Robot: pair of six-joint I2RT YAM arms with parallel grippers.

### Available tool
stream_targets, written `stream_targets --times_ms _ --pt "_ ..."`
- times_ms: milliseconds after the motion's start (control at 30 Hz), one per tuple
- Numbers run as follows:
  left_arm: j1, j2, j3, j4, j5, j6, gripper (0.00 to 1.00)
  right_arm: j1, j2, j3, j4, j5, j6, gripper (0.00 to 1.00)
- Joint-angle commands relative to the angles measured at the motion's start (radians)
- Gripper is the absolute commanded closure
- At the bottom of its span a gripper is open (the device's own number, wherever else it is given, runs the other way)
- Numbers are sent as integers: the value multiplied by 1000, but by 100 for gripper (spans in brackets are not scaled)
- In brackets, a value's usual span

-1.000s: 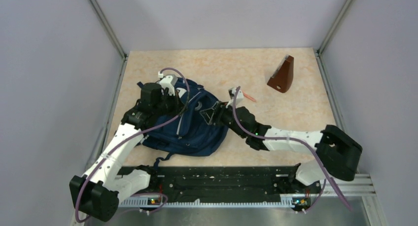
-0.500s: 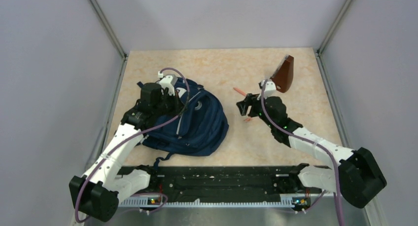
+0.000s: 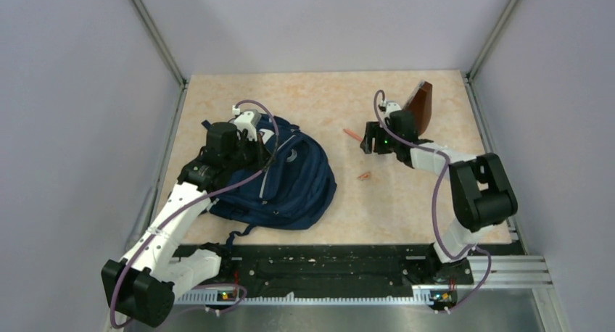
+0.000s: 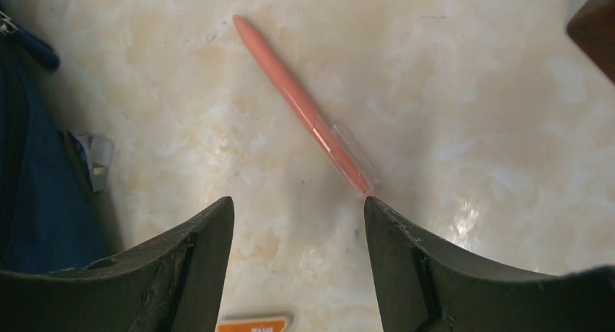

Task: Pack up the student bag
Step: Pick up the stationery from the center of the board.

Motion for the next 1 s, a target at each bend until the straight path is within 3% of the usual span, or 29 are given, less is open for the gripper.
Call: stream_targets --times_ms 0,367,567,700,867,967 --pt "0 -37 9 74 30 7 100 -39 105 136 -39 -70 -57 35" --pt "-1 -36 10 74 32 5 100 -52 298 340 -207 -79 -164 36" --pt "-1 -33 8 76 40 4 100 -48 310 344 -233 -215 -195 37" --pt "-1 -33 9 76 36 4 100 -9 306 338 -268 -225 -203 40" --pt "-1 -31 8 76 32 4 100 57 275 299 -278 -164 -187 41" --pt "-1 -27 9 76 37 4 100 93 275 317 -303 -22 -165 44"
